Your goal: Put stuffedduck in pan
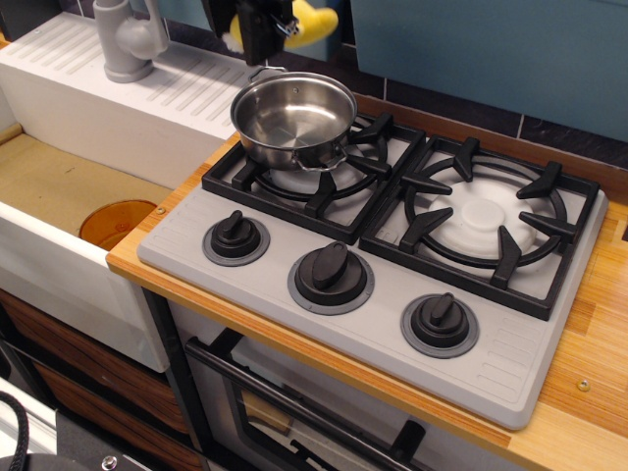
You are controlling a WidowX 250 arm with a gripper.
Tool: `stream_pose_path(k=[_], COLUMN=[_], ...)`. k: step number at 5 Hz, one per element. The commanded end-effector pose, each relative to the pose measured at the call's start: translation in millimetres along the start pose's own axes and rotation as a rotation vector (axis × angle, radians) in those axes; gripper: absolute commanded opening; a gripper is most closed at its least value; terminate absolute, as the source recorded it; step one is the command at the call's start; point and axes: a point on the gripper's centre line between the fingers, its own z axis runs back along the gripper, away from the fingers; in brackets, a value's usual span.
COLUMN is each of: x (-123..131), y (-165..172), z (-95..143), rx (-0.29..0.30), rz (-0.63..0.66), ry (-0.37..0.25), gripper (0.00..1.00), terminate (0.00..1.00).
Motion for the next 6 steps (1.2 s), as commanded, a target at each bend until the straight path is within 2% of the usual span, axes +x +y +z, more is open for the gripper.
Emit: stream_pose_path(k=[1, 4, 6], x=[6, 12, 23], y=[-5, -22, -26], z=[13, 30, 27], rx=[0.027, 0.033, 0.008], rz=[0.009, 0.02, 0.03], ry=[-0.047, -0.046, -0.04], gripper=[1.0, 1.0, 1.0], terminate=[0.0, 0.0, 0.0])
